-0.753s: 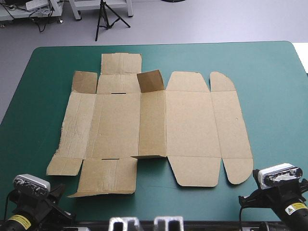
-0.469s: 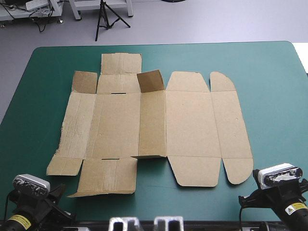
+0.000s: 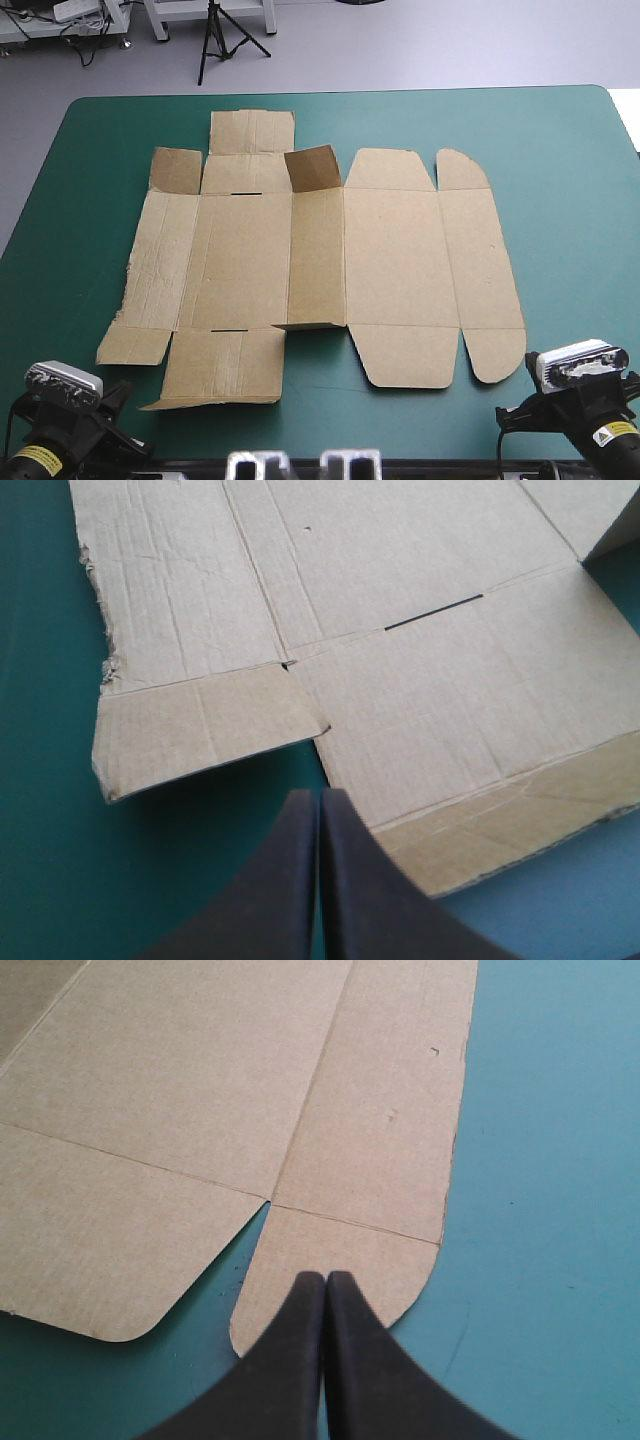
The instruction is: Fold the box
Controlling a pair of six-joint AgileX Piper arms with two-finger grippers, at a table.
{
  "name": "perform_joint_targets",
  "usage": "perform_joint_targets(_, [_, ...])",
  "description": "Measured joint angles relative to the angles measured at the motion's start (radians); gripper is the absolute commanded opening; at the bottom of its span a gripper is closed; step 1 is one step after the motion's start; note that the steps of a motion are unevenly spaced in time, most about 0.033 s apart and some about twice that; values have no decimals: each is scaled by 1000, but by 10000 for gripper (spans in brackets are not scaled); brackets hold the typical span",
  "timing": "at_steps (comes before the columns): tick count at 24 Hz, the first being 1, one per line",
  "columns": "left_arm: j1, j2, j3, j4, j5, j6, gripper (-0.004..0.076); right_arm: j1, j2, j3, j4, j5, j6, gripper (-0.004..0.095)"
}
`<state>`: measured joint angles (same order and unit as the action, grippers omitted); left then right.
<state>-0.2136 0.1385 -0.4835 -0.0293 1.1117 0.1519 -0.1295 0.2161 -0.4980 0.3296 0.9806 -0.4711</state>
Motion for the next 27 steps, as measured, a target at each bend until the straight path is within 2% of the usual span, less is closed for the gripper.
perform_joint_targets(6, [0,78,-109,6,2,1,-8,0,0,0,0,0,0,-18])
perform_joint_targets(12, [0,257,-286,8,1,1,-8,0,0,0,0,0,0,-18])
perform_joint_targets(21, [12,799,-557,21,-119,-38,-8,0,0,0,-5,0,0,-17])
perform_joint_targets(25, [116,965,-635,8,-152,-52,-4,0,0,0,-5,0,0,-17])
perform_joint_targets(27, [231,1048,-694,-50,-150,-25,-4,0,0,0,-5,0,0,-18])
